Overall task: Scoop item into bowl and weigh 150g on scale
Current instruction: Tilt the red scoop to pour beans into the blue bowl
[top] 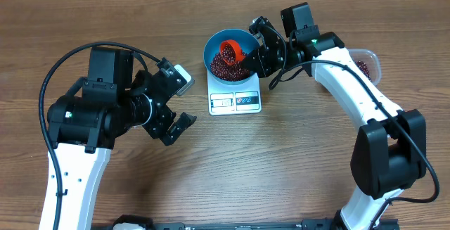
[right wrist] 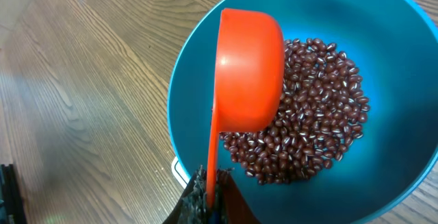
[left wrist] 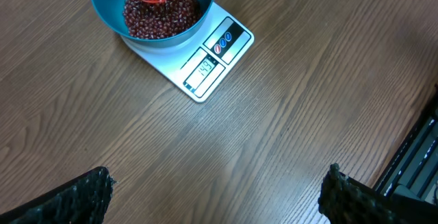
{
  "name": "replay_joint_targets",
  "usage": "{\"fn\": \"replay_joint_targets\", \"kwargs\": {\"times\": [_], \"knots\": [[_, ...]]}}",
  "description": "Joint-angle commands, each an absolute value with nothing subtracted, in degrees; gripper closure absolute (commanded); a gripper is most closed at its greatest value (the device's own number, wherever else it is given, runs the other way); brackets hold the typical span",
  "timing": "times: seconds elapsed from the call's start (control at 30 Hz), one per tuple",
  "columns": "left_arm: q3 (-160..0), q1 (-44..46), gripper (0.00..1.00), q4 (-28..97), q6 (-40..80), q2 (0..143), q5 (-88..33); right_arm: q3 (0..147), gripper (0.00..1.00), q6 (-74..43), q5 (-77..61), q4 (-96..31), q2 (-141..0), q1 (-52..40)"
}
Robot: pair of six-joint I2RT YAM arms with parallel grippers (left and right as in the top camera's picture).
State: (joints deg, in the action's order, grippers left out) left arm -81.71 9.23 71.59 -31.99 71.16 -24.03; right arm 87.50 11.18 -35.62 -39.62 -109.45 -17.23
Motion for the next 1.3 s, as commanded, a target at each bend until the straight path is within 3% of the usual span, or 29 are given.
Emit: {"fn": "replay_joint_targets", "kwargs": {"times": [0.0, 0.77, 1.27], "knots": [[-82.50, 9.02, 0.00, 71.59, -33.23, 71.24, -24.88, 88.58, 0.96, 10.52, -36.60, -39.27, -106.80, -16.75], [-82.50, 9.02, 0.00, 71.59, -33.23, 71.24, -24.88, 88.58, 0.96, 10.26, -37.80, -39.29, -106.80, -16.75], [-82.50, 9.02, 0.01, 71.59, -33.23, 71.24, -24.88, 88.58, 0.96, 6.31, -49.19, -39.05, -106.80, -12.78]]}}
